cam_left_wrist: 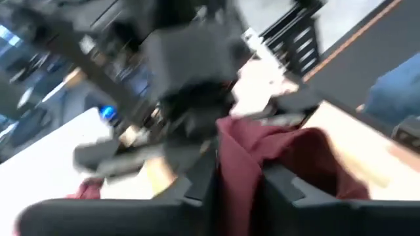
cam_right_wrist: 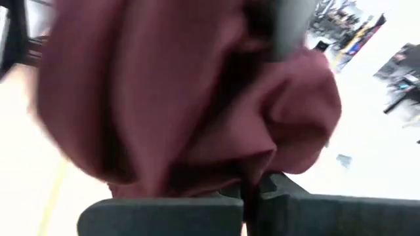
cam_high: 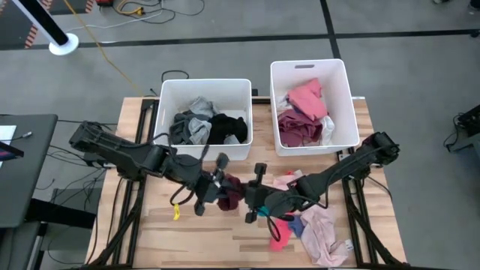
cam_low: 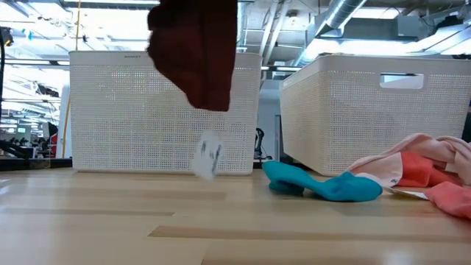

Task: Sort clothes
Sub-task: Put the dark red underwear into the right white laundry organizer

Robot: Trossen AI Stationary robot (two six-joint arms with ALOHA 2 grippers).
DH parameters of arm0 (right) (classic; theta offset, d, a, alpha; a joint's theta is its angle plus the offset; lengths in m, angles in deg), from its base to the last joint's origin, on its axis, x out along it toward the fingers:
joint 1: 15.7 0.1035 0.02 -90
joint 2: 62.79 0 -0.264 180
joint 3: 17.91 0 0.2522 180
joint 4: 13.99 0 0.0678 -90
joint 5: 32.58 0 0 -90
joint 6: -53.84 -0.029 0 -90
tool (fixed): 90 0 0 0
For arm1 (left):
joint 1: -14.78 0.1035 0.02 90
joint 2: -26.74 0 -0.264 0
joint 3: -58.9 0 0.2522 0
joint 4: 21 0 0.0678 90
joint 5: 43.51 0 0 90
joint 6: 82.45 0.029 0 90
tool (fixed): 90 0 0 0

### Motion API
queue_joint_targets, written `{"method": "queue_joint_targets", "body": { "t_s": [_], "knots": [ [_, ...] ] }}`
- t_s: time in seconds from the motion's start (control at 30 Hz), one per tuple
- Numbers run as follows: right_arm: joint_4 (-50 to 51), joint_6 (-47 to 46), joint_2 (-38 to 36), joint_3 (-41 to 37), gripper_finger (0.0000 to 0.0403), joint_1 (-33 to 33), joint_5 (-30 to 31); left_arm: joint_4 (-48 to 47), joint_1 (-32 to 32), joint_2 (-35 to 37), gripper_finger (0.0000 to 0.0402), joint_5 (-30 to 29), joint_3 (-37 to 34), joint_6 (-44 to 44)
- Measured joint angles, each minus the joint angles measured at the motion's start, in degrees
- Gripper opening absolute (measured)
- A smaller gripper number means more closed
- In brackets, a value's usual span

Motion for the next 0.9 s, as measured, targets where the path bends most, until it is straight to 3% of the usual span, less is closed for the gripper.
{"method": "queue_joint_targets", "body": {
  "t_s": [0.17, 0.33, 0.67, 0.9],
  "knots": [
    [0.6, 2.9, -1.3, 0.0, 0.0002, 0.6, 3.8, -6.2, -0.9, 4.4, 0.0149, -9.1, 0.0, -3.7],
    [0.7, 5.9, -4.7, 0.0, 0.0001, 0.5, 7.2, -12.7, -1.1, 8.5, 0.0194, -12.0, 0.0, -9.4],
    [0.5, 15.2, -12.9, 0.0, 0.0, -0.1, 16.3, -25.3, -1.7, 8.2, 0.0203, -13.4, 0.0, -20.4],
    [0.8, 20.7, -18.6, 0.0, 0.0, -2.9, 19.8, -27.6, -4.9, 4.2, 0.0203, -13.4, 0.0, -22.6]
  ]
}}
